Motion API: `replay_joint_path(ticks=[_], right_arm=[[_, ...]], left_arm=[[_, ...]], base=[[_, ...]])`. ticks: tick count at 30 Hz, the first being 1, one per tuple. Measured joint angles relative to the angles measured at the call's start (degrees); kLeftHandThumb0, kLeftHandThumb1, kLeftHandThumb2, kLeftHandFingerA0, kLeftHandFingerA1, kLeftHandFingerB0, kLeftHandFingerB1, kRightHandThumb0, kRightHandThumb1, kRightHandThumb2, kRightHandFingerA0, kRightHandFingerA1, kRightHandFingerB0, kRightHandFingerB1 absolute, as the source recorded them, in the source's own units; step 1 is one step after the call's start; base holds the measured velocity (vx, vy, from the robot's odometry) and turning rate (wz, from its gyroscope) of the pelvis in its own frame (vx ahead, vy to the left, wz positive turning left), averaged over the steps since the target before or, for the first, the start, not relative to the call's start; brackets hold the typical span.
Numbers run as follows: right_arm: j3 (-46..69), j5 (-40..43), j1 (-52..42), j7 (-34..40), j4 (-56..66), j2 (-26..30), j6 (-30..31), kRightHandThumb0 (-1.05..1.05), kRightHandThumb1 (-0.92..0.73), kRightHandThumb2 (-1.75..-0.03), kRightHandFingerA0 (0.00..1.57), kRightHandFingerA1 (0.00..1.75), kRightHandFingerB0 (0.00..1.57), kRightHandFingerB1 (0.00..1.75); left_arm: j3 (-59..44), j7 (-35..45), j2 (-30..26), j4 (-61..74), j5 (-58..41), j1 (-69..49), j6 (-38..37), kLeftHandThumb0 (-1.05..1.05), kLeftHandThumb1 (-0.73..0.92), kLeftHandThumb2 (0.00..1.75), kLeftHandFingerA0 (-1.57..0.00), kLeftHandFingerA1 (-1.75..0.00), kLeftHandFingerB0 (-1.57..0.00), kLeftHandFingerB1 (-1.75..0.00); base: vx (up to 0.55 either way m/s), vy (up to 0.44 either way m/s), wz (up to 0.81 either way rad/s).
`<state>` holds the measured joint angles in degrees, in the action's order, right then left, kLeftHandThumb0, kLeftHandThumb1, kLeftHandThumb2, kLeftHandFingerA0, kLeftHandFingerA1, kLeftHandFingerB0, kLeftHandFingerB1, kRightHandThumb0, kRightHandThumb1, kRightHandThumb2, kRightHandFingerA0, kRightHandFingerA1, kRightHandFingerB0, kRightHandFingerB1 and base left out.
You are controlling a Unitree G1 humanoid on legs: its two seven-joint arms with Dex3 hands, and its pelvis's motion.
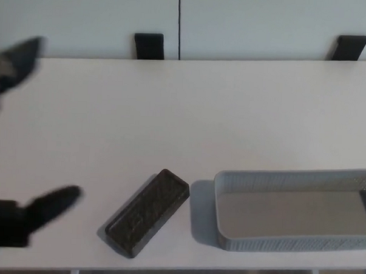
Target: The robot walks towards a desk on which an eraser is kept on the left hand side and a container is kept on the right hand side. The robot picks up the eraser using its left hand and places it in the container.
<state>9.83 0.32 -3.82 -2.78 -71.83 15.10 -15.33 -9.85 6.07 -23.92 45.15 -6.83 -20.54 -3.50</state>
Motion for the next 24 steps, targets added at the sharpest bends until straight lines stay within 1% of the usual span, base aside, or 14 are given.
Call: replay_joint_path(ticks=[1, 3, 4, 5, 6, 7, 10, 11, 15, 16, 18, 20, 22, 24], right_arm=[[-0.07, 0.0, 0.0, -0.04, 0.11, -0.06, -0.04, -0.44, -0.46, -0.53, 0.5, 0.51, 0.38, 0.4], [-0.25, 0.0, 0.01, -0.15, 0.25, -0.19, -0.18, -0.44, -0.46, -0.53, 0.51, 0.53, 0.38, 0.41], [-0.33, 0.0, 0.01, -0.22, 0.28, -0.24, -0.22, -0.49, -0.36, -0.74, 0.46, 0.59, 0.32, 0.5], [-0.4, 0.0, 0.01, -0.27, 0.3, -0.25, -0.24, -0.49, -0.36, -0.74, 0.46, 0.59, 0.32, 0.5], [-0.46, 0.0, 0.01, -0.31, 0.34, -0.26, -0.28, -0.5, -0.37, -0.73, 0.45, 0.58, 0.32, 0.5], [-0.5, 0.0, 0.01, -0.33, 0.36, -0.26, -0.3, -0.49, -0.37, -0.73, 0.44, 0.58, 0.31, 0.5], [-0.63, 0.0, 0.01, -0.43, 0.43, -0.27, -0.32, -0.49, -0.36, -0.72, 0.45, 0.58, 0.33, 0.5], [-0.68, 0.0, 0.03, -0.49, 0.43, -0.27, -0.33, -0.42, -0.47, -0.53, 0.5, 0.54, 0.38, 0.41], [-0.8, 0.0, 0.1, -0.63, 0.45, -0.29, -0.33, -0.41, -0.47, -0.54, 0.49, 0.55, 0.37, 0.41], [-0.84, 0.0, 0.1, -0.69, 0.48, -0.31, -0.34, -0.48, -0.36, -0.73, 0.45, 0.6, 0.32, 0.5], [-0.93, 0.0, 0.1, -0.75, 0.48, -0.33, -0.35, -0.47, -0.36, -0.73, 0.44, 0.6, 0.32, 0.51], [-1.02, 0.0, 0.1, -0.85, 0.48, -0.35, -0.37, -0.5, -0.37, -0.73, 0.43, 0.57, 0.33, 0.5], [-1.21, -0.02, 0.1, -0.9, 0.48, -0.35, -0.38, -0.52, -0.37, -0.74, 0.43, 0.58, 0.33, 0.51], [-1.63, -0.07, 0.11, -0.91, 0.48, -0.35, -0.48, -0.5, -0.36, -0.73, 0.42, 0.58, 0.32, 0.51]], left_arm=[[1.76, 0.08, 0.02, 0.14, 0.65, 0.42, 0.57, -0.52, 0.36, 0.63, -0.04, -0.41, -0.13, -0.38], [5.69, 0.2, 0.18, 0.13, 2.31, 1.06, 1.83, -0.52, 0.36, 0.66, -0.05, -0.38, -0.12, -0.38], [7.38, 0.21, 0.3, -0.02, 3.15, 1.28, 2.35, -0.59, 0.39, 0.67, -0.04, -0.44, -0.13, -0.38], [8.9, 0.22, 0.41, -0.25, 3.92, 1.45, 2.79, -0.59, 0.39, 0.67, -0.04, -0.44, -0.13, -0.38], [10.13, 0.21, 0.54, -0.56, 4.66, 1.58, 3.13, -0.58, 0.38, 0.68, -0.03, -0.43, -0.1, -0.38], [11.31, 0.19, 0.67, -0.94, 5.45, 1.72, 3.44, -0.58, 0.38, 0.68, -0.04, -0.41, -0.11, -0.36], [14.37, 0.1, 1.26, -2.55, 7.62, 1.89, 4.16, -0.59, 0.39, 0.69, -0.04, -0.4, -0.11, -0.35], [15.93, 0.01, 1.46, -3.63, 8.82, 1.97, 4.64, -0.59, 0.39, 0.69, -0.04, -0.4, -0.11, -0.36], [19.29, -0.45, 1.78, -6.83, 11.94, 2.16, 5.73, -0.57, 0.38, 0.69, -0.04, -0.38, -0.11, -0.33], [20.25, -0.62, 1.89, -7.96, 12.91, 2.21, 6.19, -0.58, 0.38, 0.7, -0.03, -0.4, -0.1, -0.33], [21.56, -0.91, 2.13, -9.77, 14.49, 2.25, 6.8, -0.58, 0.38, 0.72, -0.03, -0.35, -0.09, -0.32], [22.75, -1.35, 2.42, -11.62, 15.98, 2.32, 7.38, -0.56, 0.37, 0.69, -0.04, -0.34, -0.1, -0.33], [23.61, -1.81, 2.83, -13.32, 17.47, 2.5, 7.92, -0.56, 0.38, 0.68, -0.04, -0.37, -0.11, -0.33], [24.56, -2.4, 3.53, -15.08, 19.28, 2.9, 8.58, -0.56, 0.38, 0.68, -0.04, -0.37, -0.11, -0.33]], base=[[0.0, 0.0, 0.0], [0.0, 0.0, 0.0], [0.0, 0.0, 0.0], [0.0, 0.0, 0.0], [0.0, 0.0, 0.0], [0.0, 0.0, 0.0], [0.0, 0.0, 0.0], [0.0, 0.0, 0.0], [0.0, 0.0, 0.0], [0.0, 0.0, 0.0], [0.0, 0.0, 0.0], [0.0, 0.0, 0.0], [0.0, 0.0, 0.0], [0.0, 0.0, 0.0]])
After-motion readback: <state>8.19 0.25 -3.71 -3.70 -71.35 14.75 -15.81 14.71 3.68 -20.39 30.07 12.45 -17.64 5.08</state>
